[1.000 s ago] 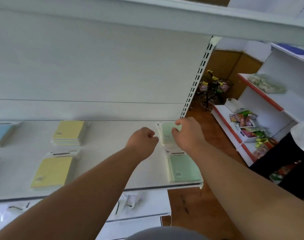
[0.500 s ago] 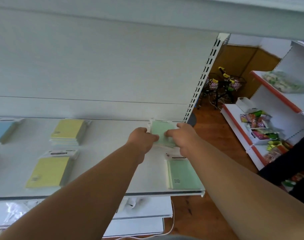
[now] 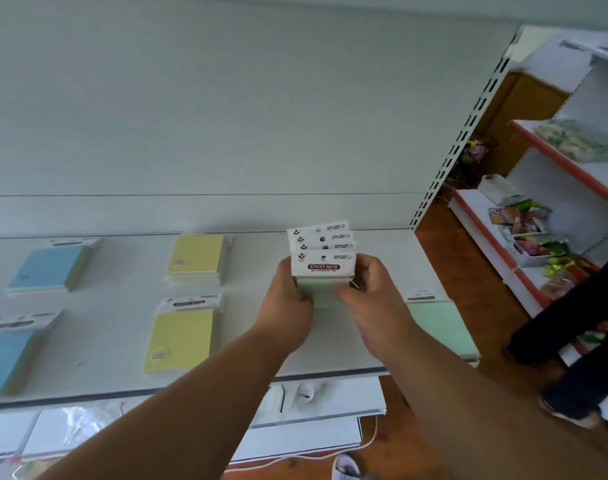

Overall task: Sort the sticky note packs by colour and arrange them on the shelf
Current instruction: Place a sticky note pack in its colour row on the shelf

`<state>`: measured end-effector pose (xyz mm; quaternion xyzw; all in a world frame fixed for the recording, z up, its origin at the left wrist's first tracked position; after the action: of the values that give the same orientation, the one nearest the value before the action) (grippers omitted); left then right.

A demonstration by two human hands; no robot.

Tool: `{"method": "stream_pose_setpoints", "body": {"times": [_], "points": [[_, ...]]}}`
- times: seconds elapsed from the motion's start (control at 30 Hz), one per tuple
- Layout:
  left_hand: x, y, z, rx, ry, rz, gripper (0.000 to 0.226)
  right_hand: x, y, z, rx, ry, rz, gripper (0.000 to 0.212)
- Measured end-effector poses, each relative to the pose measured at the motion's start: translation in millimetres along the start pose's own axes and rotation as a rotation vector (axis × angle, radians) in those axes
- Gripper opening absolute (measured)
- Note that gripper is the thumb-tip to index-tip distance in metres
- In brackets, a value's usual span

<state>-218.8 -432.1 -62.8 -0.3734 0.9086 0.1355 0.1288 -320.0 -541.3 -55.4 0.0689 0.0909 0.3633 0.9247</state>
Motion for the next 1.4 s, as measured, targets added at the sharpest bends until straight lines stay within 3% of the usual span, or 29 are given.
{"method": "stream_pose_setpoints", "body": {"times": [0.13, 0.33, 0.5, 0.7, 0.83, 0.93, 1.03, 1.17, 1.3, 1.4], "points": [[7, 4, -1, 0.041, 0.05, 0.079, 0.067, 14, 10, -6, -0.008, 0.092, 0.105, 0.058], [10, -2, 1, 0.111, -0.005, 0.078, 0.07, 9, 12, 3, -0.067, 0.39, 0.005, 0.048], [15, -3, -1, 0.146, -0.114, 0.047, 0.065, 3, 9, 5, -0.078, 0.472, -0.013, 0.045], [17, -19, -8, 0.088, -0.273, 0.021, 0.064, -5, -7, 5, -0.049, 0.516, -0.011, 0.037], [18, -34, -20, 0.013, -0.302, -0.049, 0.045, -15, -28, 24, -0.039, 0.602, -0.042, 0.022], [22, -52, -21, -0.08, -0.366, -0.06, 0.036, -20, -54, 25, 0.052, 0.682, -0.012, 0.03], [28, -69, -18, -0.173, -0.551, 0.008, 0.043, -23, -74, 22, 0.142, 0.702, 0.003, 0.034], [27, -81, -15, -0.265, -0.6, 0.021, 0.051, -20, -89, 17, 0.191, 0.744, 0.066, 0.029], [19, -77, -17, -0.245, -0.507, 0.042, 0.048, -30, -92, 14, 0.155, 0.768, 0.06, 0.044], [-1, -63, -13, -0.205, -0.526, 0.008, 0.042, -42, -85, 20, 0.051, 0.855, 0.085, 0.033]]}}
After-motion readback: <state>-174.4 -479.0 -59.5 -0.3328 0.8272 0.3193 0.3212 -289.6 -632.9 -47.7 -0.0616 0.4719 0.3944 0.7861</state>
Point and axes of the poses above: each hand's wrist, its own y-axis away from the middle knuckle, its own x-axis out of the palm, z = x × y, the point moved 7 cm from there along -y, towards the middle knuckle, and after that the axes turned 4 degrees about z, right-handed, at the moved point
